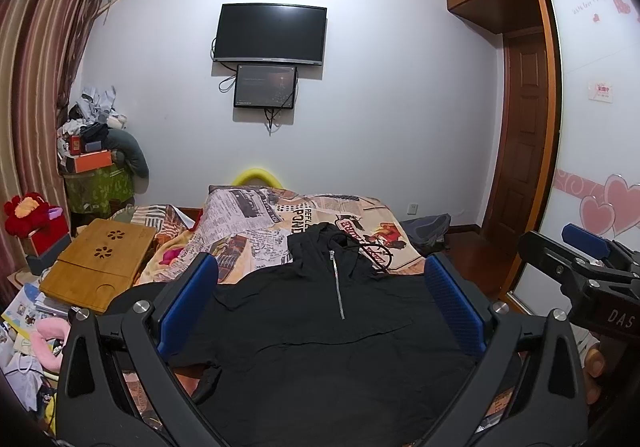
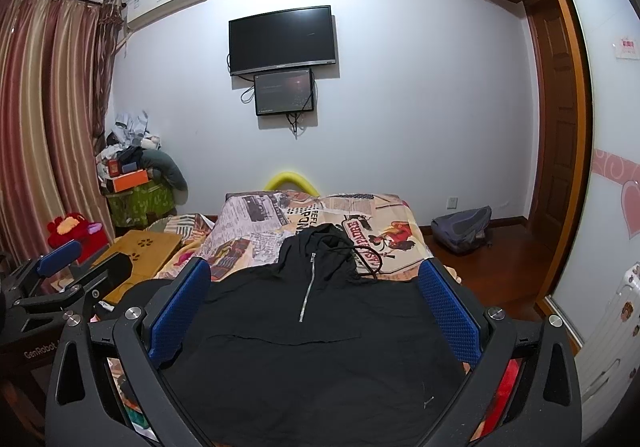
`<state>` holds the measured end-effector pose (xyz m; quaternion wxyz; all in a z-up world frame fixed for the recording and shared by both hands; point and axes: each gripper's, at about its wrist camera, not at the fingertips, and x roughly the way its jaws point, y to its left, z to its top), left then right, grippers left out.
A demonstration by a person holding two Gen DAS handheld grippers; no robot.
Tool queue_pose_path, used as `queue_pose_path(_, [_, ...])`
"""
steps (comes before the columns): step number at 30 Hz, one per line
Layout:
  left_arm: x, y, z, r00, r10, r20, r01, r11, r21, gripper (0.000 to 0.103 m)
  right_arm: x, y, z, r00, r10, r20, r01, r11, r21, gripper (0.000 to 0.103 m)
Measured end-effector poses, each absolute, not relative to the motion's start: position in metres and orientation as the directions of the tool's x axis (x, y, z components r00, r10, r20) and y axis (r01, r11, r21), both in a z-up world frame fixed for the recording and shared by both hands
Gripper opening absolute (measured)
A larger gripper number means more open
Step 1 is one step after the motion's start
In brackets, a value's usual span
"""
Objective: Fold large clothes
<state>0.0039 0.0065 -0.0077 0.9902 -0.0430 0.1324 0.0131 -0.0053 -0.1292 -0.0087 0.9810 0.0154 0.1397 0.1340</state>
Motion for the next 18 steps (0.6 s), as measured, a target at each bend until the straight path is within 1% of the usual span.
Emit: queue_pose_path(18, [0.0036,0.0071,-0.0077,0.965,0.012,-0.262,-0.035,0.996,-0.083,0.103,-0.0048,-0.1303,-0.0096,0.925,0.268,-0.268,-0.259,0.963,0.069,0.103])
